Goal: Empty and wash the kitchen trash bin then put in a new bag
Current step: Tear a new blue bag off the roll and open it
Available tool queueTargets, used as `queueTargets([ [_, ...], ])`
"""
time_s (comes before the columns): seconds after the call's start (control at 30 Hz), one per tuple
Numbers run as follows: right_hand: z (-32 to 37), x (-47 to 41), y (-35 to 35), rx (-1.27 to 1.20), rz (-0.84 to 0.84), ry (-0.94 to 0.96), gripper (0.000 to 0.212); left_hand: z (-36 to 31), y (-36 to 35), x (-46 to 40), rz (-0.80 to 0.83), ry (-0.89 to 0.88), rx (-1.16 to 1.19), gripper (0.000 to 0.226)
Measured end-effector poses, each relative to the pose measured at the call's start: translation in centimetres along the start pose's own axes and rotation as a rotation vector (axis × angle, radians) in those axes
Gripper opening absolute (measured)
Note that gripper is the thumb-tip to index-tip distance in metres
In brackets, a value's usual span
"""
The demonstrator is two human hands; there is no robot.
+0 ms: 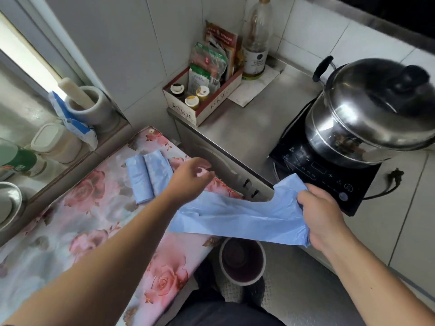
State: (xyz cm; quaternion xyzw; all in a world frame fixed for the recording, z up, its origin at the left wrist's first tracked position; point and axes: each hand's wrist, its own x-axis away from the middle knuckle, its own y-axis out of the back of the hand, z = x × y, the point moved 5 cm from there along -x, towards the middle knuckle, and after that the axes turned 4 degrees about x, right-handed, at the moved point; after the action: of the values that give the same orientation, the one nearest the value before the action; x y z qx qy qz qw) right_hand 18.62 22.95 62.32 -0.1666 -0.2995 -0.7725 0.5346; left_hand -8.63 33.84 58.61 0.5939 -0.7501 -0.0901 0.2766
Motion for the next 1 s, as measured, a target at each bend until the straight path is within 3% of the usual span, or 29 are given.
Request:
queueTargets([
  [0.07,1.3,1.0,0.8,-0.008,0.084,0.06,0.013,-3.8,-2.9,2.0,0.205,-0.039,0.135,0.021],
  [0.17,3.3,2.7,2.0,-0.071,0.257,0.133,0.018,-8.0,-6.6,5.4,0.468,-0.045,0.232,0.038],
  [0.33,6.0,5.4,4.5,-0.122,0.572,0.173,0.036,-12.6,-8.9,9.5,0.679,-0.084,0.326,0.048],
  [0.4,6.4,6.0,5.5,-0.112,0.673,0.171,0.045,-13.7,-9.4,10.5,0.683,-0.112,0.305,0.048],
  [0.7,6.5,4.8,8.1,-0.036,0.814,0.127,0.028,-14.2,-10.0,13.4,0.523,-0.055,0.49,0.003],
  [0.77,6.4,4.5,8.3,0.002,0.833,0.137,0.022,-14.0,-9.6,14.2,0.476,-0.036,0.521,0.007],
  [0.9,6.5,4.2,8.5,0.152,0.867,0.221,0.039,-13.8,-8.4,15.5,0.406,-0.013,0.547,0.012],
  [1.0,7.1,4.0,8.5,0.212,0.82,0.329,0.023,-13.4,-7.7,16.5,0.363,0.004,0.601,0.01],
])
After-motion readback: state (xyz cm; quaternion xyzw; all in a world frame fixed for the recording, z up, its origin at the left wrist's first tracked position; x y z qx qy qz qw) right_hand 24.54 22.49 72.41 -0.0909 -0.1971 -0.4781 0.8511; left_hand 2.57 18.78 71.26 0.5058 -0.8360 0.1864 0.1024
